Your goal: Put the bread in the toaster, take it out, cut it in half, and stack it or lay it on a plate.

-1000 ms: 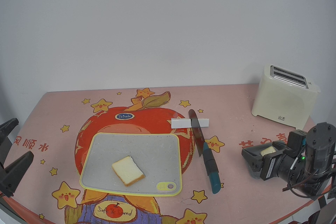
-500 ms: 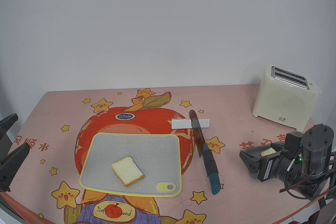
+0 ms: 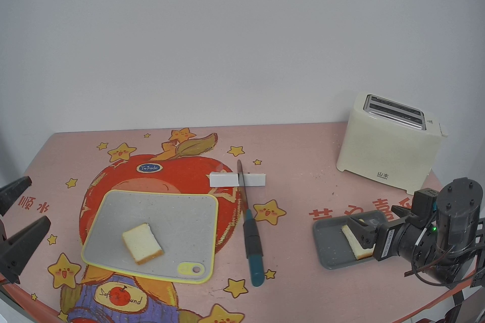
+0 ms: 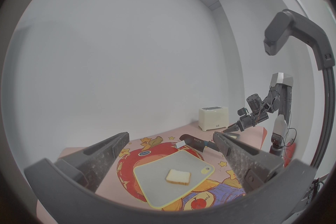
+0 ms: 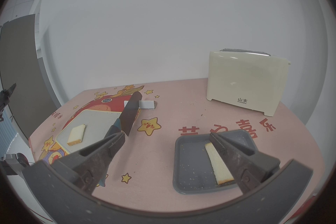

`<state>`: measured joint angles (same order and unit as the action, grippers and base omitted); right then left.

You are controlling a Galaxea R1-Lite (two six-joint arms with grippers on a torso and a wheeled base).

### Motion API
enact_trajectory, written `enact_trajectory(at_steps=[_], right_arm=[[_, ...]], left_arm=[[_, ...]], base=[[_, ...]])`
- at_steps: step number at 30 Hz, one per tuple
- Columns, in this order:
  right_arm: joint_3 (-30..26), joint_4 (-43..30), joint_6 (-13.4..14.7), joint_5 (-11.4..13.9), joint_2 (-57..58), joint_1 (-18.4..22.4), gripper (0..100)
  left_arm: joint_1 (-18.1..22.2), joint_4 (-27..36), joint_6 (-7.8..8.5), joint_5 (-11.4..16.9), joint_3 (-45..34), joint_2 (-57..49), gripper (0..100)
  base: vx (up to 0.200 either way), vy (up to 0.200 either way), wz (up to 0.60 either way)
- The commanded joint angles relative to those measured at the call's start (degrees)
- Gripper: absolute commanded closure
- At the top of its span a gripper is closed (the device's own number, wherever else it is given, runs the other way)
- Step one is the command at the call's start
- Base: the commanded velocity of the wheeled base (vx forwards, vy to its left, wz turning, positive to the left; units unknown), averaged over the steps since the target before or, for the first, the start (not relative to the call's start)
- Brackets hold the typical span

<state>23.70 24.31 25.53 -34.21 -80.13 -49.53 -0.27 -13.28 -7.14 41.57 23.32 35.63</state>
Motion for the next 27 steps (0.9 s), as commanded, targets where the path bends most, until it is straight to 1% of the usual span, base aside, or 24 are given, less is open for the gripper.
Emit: enact_trajectory(at_steps=[1,3,7,9,12,16,17,18,19,20,21,22,23,24,25,26,27], right_arm=[[-0.06,0.04,-0.04,0.02,-0.29,-0.04,0],[-0.06,0.04,0.05,0.02,-0.29,-0.04,0],[-0.06,0.04,0.05,0.02,-0.47,-0.04,0],[-0.14,0.04,0.05,0.02,-0.47,-0.04,0],[-0.14,0.04,0.05,0.02,-0.47,-0.04,0],[-0.14,0.04,0.05,0.02,-0.38,-0.04,0],[-0.14,0.04,0.05,0.02,-0.47,-0.04,0],[-0.14,0.04,0.05,0.02,-0.47,-0.04,0],[-0.14,0.04,0.05,0.02,-0.38,-0.04,0],[-0.14,0.04,0.05,0.02,-0.38,-0.04,0],[-0.14,0.04,0.05,0.02,-0.29,-0.04,0],[-0.14,0.04,0.14,0.02,-0.29,-0.04,0],[-0.06,0.04,0.14,0.11,-0.38,-0.04,0],[-0.14,0.04,0.14,0.11,-0.38,0.05,0],[-0.14,0.04,0.14,0.11,-0.47,0.05,0],[-0.14,0.04,0.14,0.11,-0.55,0.05,0],[-0.14,0.04,0.14,0.11,-0.55,0.05,0]], left_arm=[[0.00,1.76,0.29,-1.14,0.23,-2.85,0],[0.00,1.76,0.38,-1.23,0.32,-2.85,0],[-0.26,0.62,0.82,-0.26,0.94,-2.32,0],[-0.26,0.53,1.34,1.23,0.76,-2.32,0],[-0.26,0.62,1.43,3.08,0.67,-2.32,0],[-0.26,0.62,1.69,2.99,1.11,-1.36,0],[-0.17,0.62,1.87,2.11,1.46,0.31,0],[-0.17,0.62,1.96,1.94,1.55,0.58,0],[-0.17,0.62,2.66,-1.32,1.99,1.81,0],[-0.17,0.62,3.72,-5.62,2.08,2.86,0],[-0.17,0.71,4.59,-8.79,1.99,3.30,0],[-0.17,0.88,6.26,-13.18,1.99,3.92,0],[-0.26,0.88,8.46,-17.14,1.99,4.62,0],[-0.26,0.88,9.96,-19.07,2.08,5.24,0],[-0.26,0.97,11.10,-20.04,2.26,6.03,0],[-0.26,0.97,11.63,-20.30,2.26,6.55,0],[-0.26,1.06,11.71,-20.39,2.26,6.99,0]], base=[[0.000,0.000,0.00],[0.000,0.000,0.00],[0.000,0.000,0.00],[0.000,0.000,0.00],[0.000,0.000,0.00],[0.000,0.000,0.00],[0.000,0.000,0.00],[0.000,0.000,0.00],[0.000,0.000,0.00],[0.000,0.000,0.00],[0.000,0.000,0.00],[0.000,0.000,0.00],[0.000,0.000,0.00],[0.000,0.000,0.00],[0.000,0.000,0.00],[0.000,0.000,0.00],[0.000,0.000,0.00]])
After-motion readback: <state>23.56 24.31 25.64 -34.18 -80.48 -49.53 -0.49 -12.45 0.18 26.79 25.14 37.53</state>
